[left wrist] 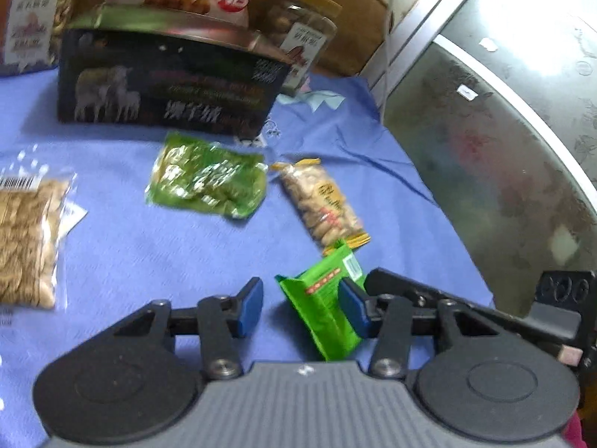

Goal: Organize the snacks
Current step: 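Move the left gripper to the green biscuit packet, then grasp the green biscuit packet with the left gripper and lift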

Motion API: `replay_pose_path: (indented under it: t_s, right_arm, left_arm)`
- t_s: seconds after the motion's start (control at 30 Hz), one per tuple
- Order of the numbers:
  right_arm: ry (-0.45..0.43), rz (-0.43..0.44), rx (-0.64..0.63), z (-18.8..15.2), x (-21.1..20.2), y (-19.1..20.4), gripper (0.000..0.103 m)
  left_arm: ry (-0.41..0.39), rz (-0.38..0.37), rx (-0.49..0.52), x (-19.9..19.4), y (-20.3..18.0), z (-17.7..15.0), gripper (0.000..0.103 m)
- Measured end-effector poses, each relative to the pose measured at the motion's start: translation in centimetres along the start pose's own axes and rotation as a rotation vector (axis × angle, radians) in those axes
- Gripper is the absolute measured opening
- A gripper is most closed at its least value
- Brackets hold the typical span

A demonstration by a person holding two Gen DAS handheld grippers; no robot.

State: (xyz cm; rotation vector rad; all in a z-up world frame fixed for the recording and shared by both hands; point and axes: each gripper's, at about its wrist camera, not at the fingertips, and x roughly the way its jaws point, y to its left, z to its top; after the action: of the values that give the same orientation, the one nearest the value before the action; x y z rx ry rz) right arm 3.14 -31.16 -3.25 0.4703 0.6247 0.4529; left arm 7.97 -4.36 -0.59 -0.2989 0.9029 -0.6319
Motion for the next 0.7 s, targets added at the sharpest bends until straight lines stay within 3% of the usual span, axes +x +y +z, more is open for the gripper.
replay_pose_path:
  t_s: [0.13, 0.27, 0.33, 0.4, 0.53, 0.57, 0.63, 0.7]
  right_arm:
    - [0.008, 0.038, 0.001, -1.8, 0.2, 1.6, 0.035]
    - [0.060, 0.164, -0.068, -2.6, 0.4, 4.0, 0.036]
    - [0.063, 0.149, -0.179, -3.1, 0.2, 5.7, 0.057]
    - [0.069, 0.139, -0.293, -3.7, 0.3, 7.4, 0.071]
    - [0.075, 0.020, -0.510, -5.0, 1.0, 9.5, 0.079]
    - [0.084, -0.010, -0.550, -5.2, 1.3, 9.6, 0.080]
    - [0.100, -0.053, -0.584, -5.3, 1.9, 9.2, 0.087]
    - [0.107, -0.042, -0.556, -5.3, 1.8, 8.1, 0.088]
  left_arm:
    - [-0.023, 0.012, -0.007, -2.1, 1.2, -1.2, 0.033]
    - [-0.047, -0.010, -0.053, -5.0, 3.6, -2.3, 0.026]
    - [-0.076, 0.004, -0.062, -6.5, 4.5, -3.1, 0.026]
    - [-0.098, 0.005, -0.073, -7.7, 5.2, -3.7, 0.026]
    - [-0.105, -0.019, -0.072, -8.5, 5.0, -4.0, 0.041]
    - [-0.097, -0.028, -0.057, -8.3, 4.6, -4.0, 0.050]
    - [-0.072, -0.034, -0.036, -7.4, 3.8, -4.1, 0.062]
    - [-0.036, -0.044, -0.017, -5.9, 3.2, -4.3, 0.062]
